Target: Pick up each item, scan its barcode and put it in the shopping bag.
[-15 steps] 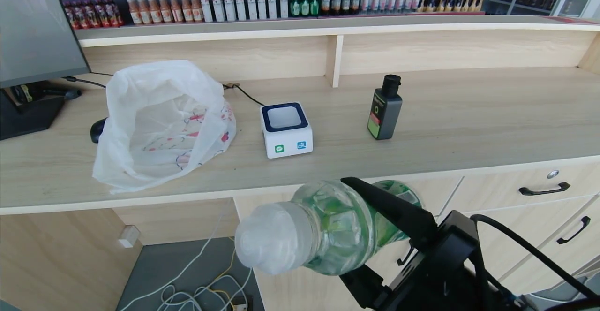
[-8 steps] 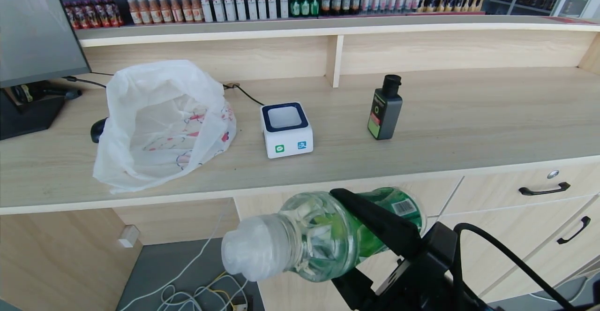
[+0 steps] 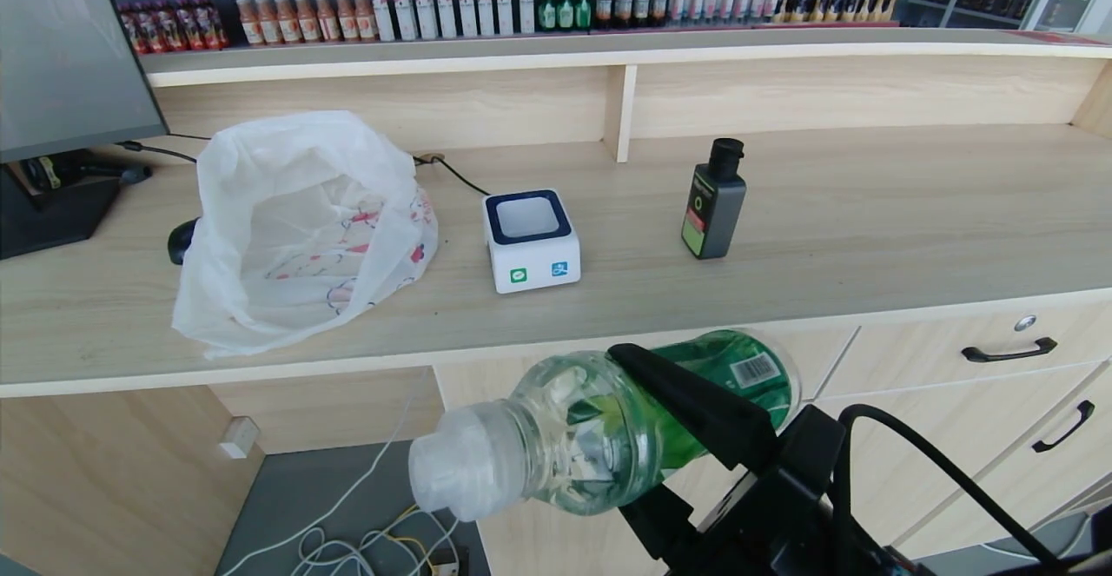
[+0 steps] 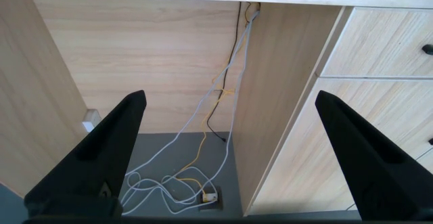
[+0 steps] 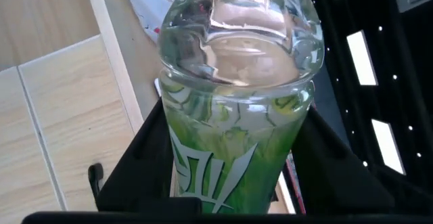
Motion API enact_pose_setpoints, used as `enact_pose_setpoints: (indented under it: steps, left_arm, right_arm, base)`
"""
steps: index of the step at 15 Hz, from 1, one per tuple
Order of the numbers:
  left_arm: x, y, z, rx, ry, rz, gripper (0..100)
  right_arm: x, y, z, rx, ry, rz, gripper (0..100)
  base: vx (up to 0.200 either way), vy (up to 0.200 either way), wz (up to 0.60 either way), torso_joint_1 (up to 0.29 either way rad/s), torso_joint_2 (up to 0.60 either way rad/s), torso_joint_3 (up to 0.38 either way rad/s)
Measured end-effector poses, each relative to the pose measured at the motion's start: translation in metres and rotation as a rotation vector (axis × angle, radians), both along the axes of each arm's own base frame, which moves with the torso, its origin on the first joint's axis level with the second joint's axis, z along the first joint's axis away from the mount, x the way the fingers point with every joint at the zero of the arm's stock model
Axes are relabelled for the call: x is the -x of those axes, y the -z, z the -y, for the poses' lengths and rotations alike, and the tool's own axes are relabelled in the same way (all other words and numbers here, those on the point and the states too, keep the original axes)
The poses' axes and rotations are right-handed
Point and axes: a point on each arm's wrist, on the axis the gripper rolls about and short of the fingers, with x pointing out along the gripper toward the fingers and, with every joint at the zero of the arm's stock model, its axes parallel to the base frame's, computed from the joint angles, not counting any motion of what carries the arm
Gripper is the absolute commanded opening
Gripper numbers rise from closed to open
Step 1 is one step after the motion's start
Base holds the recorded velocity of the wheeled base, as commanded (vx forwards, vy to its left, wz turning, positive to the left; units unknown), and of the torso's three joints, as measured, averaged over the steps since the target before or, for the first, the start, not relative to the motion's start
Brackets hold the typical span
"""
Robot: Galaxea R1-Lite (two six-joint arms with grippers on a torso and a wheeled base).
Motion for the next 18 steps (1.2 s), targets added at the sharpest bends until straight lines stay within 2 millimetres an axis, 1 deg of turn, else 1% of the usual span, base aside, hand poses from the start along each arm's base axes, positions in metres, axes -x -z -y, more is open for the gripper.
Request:
enact_pose_setpoints:
  steps: [3, 10, 18]
  left_arm:
    - [0.0000, 0.0000, 0.0000, 0.000, 0.000, 0.000, 100]
    - [0.0000, 0.0000, 0.0000, 0.000, 0.000, 0.000, 100]
    - [0.0000, 0.0000, 0.0000, 0.000, 0.000, 0.000, 100]
  right_arm:
    - [0.0007, -0.0051, -0.0031, 0.017, 0.006, 0.047, 0]
    - [-0.0014, -0.0093, -0.0046, 0.052, 0.033, 0.105, 0]
    - [-0.0065, -0.0076, -0.0101, 0.034, 0.037, 0.082, 0]
  base:
    - [0.000, 0.000, 0.00, 0.000, 0.00, 0.000]
    - [0.000, 0.000, 0.00, 0.000, 0.00, 0.000]
    - [0.000, 0.000, 0.00, 0.000, 0.00, 0.000]
